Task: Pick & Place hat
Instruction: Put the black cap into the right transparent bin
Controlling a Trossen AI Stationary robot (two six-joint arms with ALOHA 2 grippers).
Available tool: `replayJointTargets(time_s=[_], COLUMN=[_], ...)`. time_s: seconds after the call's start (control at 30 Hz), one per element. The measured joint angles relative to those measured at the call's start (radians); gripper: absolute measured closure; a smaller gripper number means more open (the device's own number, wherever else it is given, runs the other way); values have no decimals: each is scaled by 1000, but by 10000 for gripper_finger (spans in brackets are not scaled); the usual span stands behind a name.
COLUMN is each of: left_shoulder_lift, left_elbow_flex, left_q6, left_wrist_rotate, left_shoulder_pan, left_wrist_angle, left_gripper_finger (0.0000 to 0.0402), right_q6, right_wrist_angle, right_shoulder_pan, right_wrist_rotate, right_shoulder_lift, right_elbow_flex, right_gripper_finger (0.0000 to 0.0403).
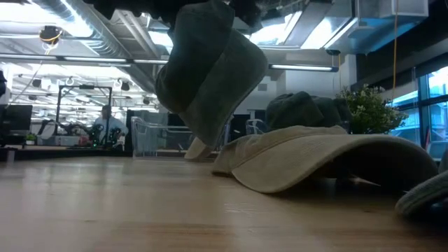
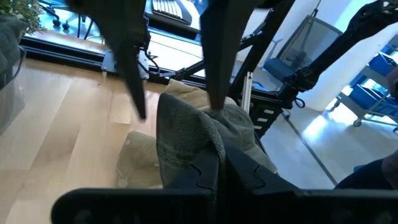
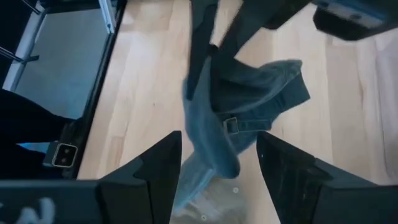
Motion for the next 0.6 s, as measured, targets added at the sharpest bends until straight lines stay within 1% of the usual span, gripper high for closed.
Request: replayJointTargets(time_s=[0.13, 0.27, 0.37, 0.4, 0.47, 0.6], left_shoulder_lift=[0, 0, 0, 0, 0, 0], left_elbow_flex=[0, 0, 0, 0, 0, 0], left_q6=[0, 0, 0, 0, 0, 0], left_wrist_rotate=[1, 3, 3, 4, 6, 38], left_shoulder_pan=[0, 0, 0, 0, 0, 0], left_wrist_angle=[3, 8, 22, 30, 45, 73], left_gripper_finger=[398, 398, 398, 398, 398, 398], right_q6=[0, 1, 19, 31, 33, 30], right_wrist_angle=[33, 36, 36, 36, 36, 42], right_shoulder_pan=[0, 3, 3, 4, 10, 16], right_wrist_rotate=[-38, -49, -118, -137, -141, -124], right_shoulder_lift=[18, 20, 20, 20, 21, 25], right_elbow_flex=[0, 0, 0, 0, 0, 0], right_gripper_finger=[193, 194, 206, 214, 236, 301])
